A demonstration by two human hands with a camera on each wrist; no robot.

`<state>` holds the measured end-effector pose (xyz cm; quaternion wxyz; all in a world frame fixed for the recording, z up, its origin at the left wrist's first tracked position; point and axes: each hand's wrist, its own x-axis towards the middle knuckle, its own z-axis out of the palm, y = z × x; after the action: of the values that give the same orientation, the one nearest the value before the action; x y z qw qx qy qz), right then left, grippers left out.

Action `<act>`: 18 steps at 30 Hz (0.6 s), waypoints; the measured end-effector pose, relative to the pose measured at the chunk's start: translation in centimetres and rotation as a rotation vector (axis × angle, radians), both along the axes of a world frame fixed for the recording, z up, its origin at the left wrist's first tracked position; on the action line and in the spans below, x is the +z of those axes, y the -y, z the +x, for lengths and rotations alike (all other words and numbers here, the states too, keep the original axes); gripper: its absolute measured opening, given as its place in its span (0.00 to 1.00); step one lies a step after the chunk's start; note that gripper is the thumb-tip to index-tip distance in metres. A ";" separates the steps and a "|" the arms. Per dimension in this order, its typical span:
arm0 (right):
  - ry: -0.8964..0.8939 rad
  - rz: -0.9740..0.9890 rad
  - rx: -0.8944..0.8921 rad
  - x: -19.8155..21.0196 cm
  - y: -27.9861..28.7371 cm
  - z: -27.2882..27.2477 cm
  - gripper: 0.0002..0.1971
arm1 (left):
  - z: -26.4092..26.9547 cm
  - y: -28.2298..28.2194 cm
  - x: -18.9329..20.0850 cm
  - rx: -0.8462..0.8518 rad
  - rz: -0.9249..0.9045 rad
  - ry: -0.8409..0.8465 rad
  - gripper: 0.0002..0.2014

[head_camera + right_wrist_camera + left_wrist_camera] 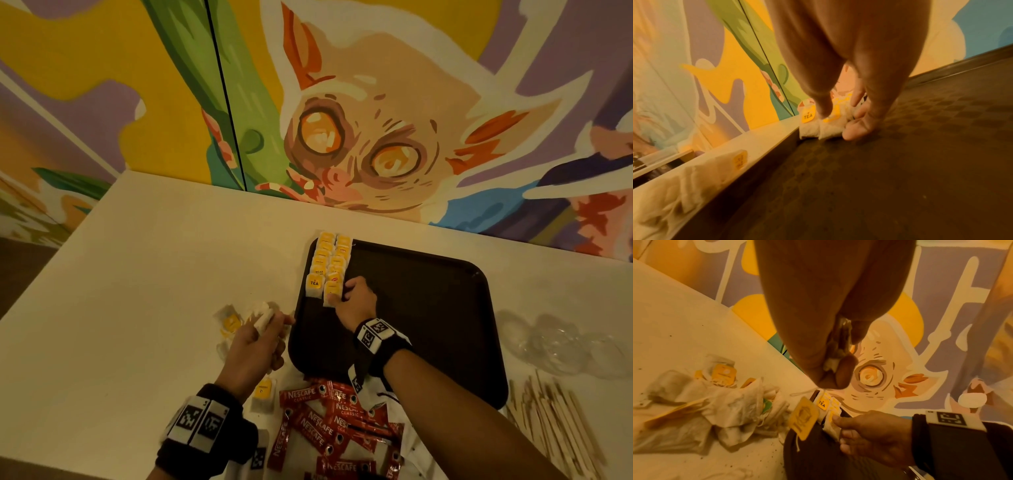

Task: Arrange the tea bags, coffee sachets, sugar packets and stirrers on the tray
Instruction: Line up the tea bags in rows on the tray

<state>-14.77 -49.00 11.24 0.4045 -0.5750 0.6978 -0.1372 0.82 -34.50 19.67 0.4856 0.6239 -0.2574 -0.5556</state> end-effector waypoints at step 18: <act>-0.026 0.008 0.018 1.0 -0.1 0.1 0.24 | 0.6 0.9 0.5 -0.043 -0.052 -0.012 0.11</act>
<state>-14.62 -48.89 12.26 0.3990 -0.5815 0.6983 -0.1231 1.39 -35.42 20.21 0.4910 0.6022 -0.2823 -0.5627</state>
